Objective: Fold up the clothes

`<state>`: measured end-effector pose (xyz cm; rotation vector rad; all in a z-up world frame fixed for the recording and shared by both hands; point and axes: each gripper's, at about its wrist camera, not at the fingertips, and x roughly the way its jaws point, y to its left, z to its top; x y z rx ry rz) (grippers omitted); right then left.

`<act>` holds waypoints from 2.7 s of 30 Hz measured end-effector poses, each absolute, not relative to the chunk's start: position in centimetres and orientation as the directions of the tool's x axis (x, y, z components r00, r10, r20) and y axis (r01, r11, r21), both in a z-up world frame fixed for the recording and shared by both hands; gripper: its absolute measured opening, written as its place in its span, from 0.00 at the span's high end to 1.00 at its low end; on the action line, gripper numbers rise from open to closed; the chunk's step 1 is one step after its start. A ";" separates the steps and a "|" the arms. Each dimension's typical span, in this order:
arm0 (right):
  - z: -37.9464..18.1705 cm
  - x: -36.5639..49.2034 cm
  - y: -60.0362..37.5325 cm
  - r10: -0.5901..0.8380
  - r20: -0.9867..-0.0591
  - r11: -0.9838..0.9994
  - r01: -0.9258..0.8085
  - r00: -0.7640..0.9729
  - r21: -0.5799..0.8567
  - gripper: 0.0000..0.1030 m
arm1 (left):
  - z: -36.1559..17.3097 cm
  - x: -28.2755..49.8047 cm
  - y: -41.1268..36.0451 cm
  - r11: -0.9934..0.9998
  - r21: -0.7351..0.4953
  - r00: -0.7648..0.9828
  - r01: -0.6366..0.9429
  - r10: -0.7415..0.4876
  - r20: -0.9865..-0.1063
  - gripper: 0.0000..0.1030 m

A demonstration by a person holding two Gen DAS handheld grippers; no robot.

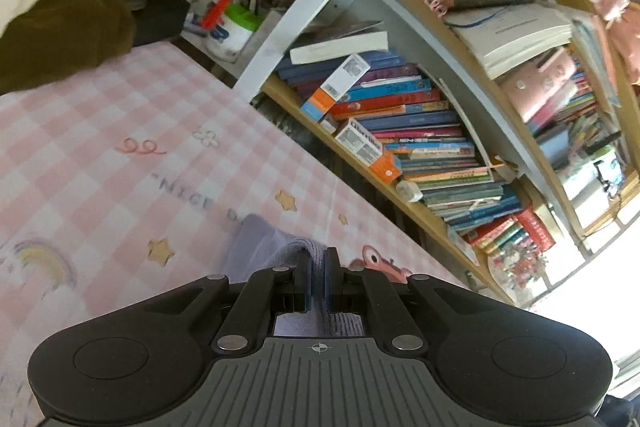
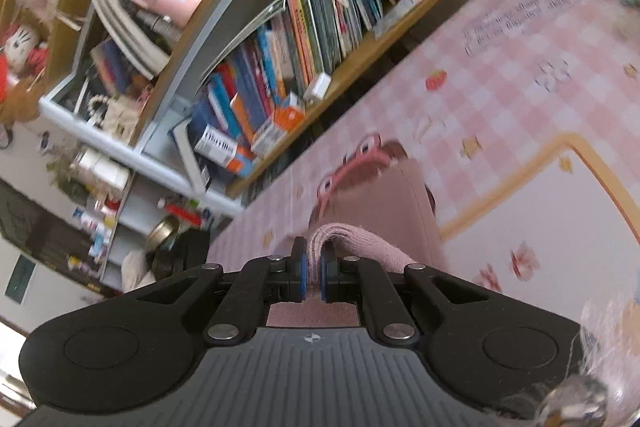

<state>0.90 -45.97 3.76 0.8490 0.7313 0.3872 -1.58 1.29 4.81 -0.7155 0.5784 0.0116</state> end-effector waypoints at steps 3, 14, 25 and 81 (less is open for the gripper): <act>2.9 3.6 -45.4 0.549 -0.447 0.629 0.004 0.706 0.777 0.94 | 3.8 1.2 1.6 0.774 -0.595 0.820 -0.217 -0.187 -0.541 0.95; 0.2 7.5 -43.5 0.433 -0.557 0.751 0.059 0.709 0.658 0.65 | 1.8 4.7 1.6 0.835 -0.520 0.794 -0.179 -0.189 -0.578 0.70; -1.1 8.6 -40.9 0.266 -0.655 0.934 -0.021 0.707 0.357 0.63 | 1.6 5.6 -0.1 0.985 -0.171 0.767 -0.034 -0.084 -0.636 0.57; -3.1 4.1 -39.1 0.146 -0.757 0.968 0.065 0.637 0.241 0.72 | -3.4 2.3 5.4 0.905 -0.417 0.682 -0.087 -0.250 -0.687 0.86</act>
